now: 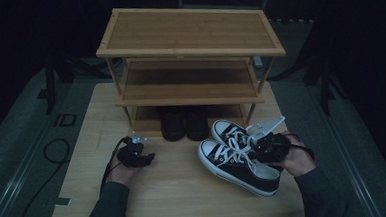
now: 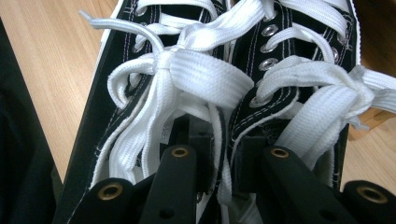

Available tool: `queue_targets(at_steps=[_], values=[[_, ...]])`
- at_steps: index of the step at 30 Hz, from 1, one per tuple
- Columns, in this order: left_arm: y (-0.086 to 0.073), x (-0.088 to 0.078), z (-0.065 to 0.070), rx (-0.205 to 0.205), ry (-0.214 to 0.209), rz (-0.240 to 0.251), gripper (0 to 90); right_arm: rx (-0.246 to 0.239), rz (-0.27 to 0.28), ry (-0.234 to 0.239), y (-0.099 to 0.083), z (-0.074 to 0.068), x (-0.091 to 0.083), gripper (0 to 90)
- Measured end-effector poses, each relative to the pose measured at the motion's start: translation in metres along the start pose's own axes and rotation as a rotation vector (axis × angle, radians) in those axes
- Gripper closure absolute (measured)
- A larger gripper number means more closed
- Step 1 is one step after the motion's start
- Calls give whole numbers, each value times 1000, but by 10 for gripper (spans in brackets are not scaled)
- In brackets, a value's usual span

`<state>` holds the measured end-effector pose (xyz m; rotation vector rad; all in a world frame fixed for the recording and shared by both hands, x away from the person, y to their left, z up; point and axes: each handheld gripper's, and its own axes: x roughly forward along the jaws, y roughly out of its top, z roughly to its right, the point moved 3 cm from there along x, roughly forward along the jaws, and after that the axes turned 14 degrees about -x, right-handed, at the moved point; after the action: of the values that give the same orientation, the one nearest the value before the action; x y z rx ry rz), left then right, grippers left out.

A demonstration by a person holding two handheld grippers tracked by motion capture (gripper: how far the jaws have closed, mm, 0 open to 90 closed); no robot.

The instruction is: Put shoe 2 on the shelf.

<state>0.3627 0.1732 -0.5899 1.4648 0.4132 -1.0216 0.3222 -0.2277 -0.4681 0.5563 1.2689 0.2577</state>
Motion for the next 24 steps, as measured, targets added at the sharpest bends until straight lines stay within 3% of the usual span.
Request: queue_targets(at_steps=[12, 24], values=[[0, 0, 0, 1, 1, 0, 449, -47, 35, 5, 14, 5, -14, 805], [0, 0, 0, 1, 1, 1, 446, -94, 52, 48, 32, 16, -27, 805]])
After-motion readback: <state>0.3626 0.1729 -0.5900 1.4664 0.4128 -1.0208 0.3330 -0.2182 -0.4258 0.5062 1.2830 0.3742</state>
